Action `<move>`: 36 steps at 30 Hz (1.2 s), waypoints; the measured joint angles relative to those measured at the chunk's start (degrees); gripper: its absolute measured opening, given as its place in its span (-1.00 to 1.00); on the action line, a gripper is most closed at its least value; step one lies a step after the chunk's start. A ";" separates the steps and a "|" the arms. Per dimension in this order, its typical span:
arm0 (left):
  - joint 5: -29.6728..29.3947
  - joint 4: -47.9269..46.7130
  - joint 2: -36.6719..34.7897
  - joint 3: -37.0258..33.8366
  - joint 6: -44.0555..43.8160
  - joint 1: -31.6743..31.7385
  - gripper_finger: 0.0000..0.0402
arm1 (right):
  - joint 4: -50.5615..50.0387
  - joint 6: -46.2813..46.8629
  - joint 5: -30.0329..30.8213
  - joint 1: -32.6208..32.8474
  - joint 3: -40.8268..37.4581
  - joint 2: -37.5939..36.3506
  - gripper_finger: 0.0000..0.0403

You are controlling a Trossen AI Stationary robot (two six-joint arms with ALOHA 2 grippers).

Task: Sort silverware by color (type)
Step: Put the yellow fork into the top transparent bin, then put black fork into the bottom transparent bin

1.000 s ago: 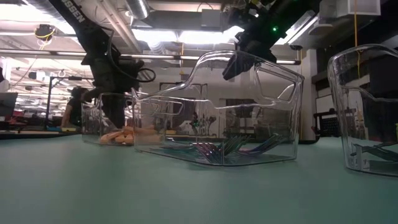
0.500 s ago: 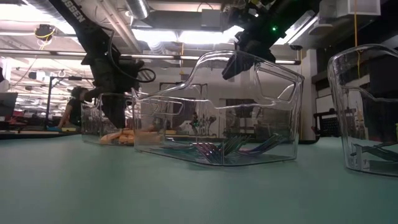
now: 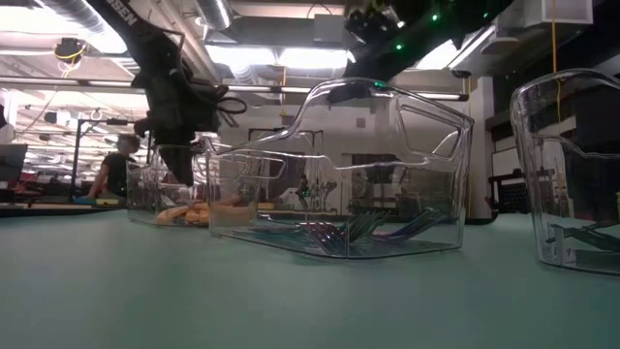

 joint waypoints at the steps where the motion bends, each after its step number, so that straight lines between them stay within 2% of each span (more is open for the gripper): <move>1: 0.06 -0.57 0.00 0.39 -0.70 -0.11 -0.43 | 0.92 1.43 -1.99 -1.46 0.00 0.00 -0.48; 7: 0.12 -2.48 0.00 2.55 -2.27 -1.48 -0.43 | 3.92 8.88 -11.21 -8.41 1.28 0.87 -0.48; 11: 0.15 -2.55 0.00 3.40 -2.28 -2.98 -0.43 | 1.44 13.90 -15.48 -11.61 6.39 4.55 -0.48; 16: 0.15 -2.76 0.00 3.51 -2.33 -4.90 -0.43 | -6.29 17.01 -18.60 -14.33 14.78 11.64 -0.48; 24: -1.54 -2.96 0.00 3.51 -2.34 -7.14 -0.43 | -17.14 17.27 -22.80 -15.06 25.35 22.92 -0.48; 36: -2.48 -3.64 0.00 3.51 -2.34 -8.48 -0.43 | -17.81 17.62 -34.95 -14.57 26.62 31.58 -0.48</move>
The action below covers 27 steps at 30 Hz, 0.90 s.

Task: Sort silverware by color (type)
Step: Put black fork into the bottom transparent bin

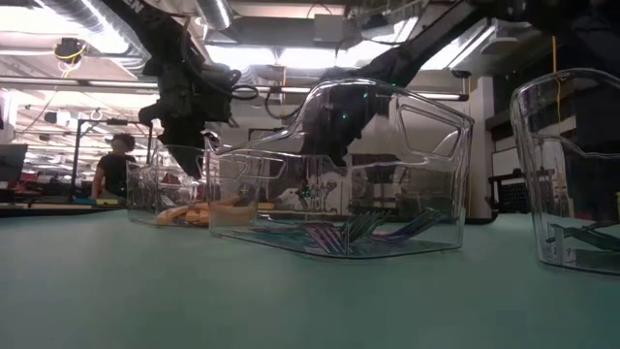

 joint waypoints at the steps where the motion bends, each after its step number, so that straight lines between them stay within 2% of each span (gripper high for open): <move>1: -0.04 0.01 0.00 0.00 0.00 -0.11 -0.43 | 0.05 0.00 -0.62 0.16 0.00 0.61 -0.48; 6: -0.04 0.01 0.00 0.00 0.00 -0.59 -0.43 | 0.36 -0.07 -1.63 1.48 0.00 3.03 -0.48; 8: -0.04 0.01 0.00 0.00 0.00 -0.63 -0.43 | -0.09 -0.55 0.52 1.96 -0.02 3.41 -0.48; 18: -0.02 0.01 0.00 0.00 0.00 -0.61 -0.43 | 0.12 -0.87 2.20 2.61 -0.02 3.32 -0.48; 27: -0.02 -0.02 0.00 0.00 -0.02 -0.61 -0.43 | -0.26 -3.48 8.17 6.15 -0.02 3.32 -0.49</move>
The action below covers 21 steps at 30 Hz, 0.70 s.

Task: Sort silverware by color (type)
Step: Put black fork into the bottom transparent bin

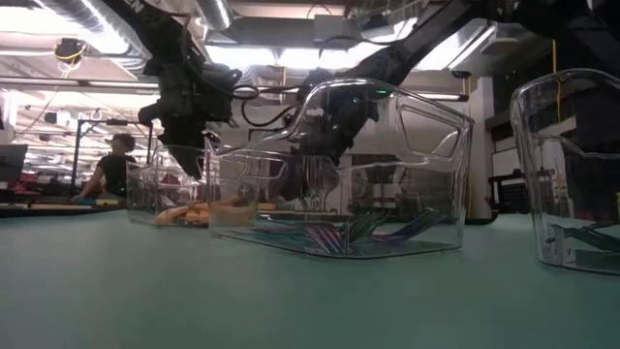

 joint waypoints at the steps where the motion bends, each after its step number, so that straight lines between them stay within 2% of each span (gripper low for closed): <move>1: 0.00 0.00 0.00 0.00 0.02 0.00 -0.43 | -0.01 0.09 0.51 0.48 0.00 0.00 -0.49; 11: 0.02 -0.02 0.00 0.00 -0.08 0.00 -0.43 | 0.03 -0.03 4.64 4.75 0.00 -0.02 -0.49; 21: 0.04 -0.02 0.00 0.00 -1.13 0.00 -0.43 | 0.00 2.14 6.32 5.44 0.00 -0.02 -0.49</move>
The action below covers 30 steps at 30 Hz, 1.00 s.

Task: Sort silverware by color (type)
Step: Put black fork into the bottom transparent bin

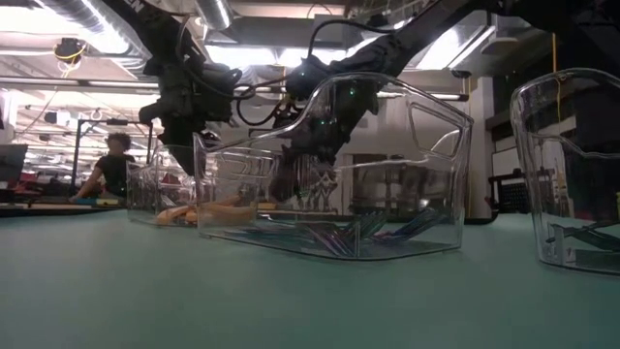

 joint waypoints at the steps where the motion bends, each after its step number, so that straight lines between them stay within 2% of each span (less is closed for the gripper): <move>1: 0.00 0.00 0.00 0.00 -0.19 0.00 -0.43 | -0.02 0.81 -0.05 0.00 0.00 0.00 -0.49; 9: 0.00 0.00 0.00 0.00 -0.27 0.00 -0.43 | -0.04 0.94 -3.05 1.75 0.00 0.00 -0.49; 17: 0.00 -0.01 0.00 -0.02 -0.27 0.00 -0.43 | 0.43 0.92 -2.98 3.41 0.00 0.00 -0.49; 22: 0.00 -0.01 0.00 -0.02 -0.29 0.02 -0.43 | 0.05 3.11 2.81 2.86 0.12 -0.02 -0.49; 30: 0.00 0.00 0.00 -0.02 -0.29 0.02 -0.43 | -3.56 4.29 5.45 2.65 0.17 -0.07 -0.49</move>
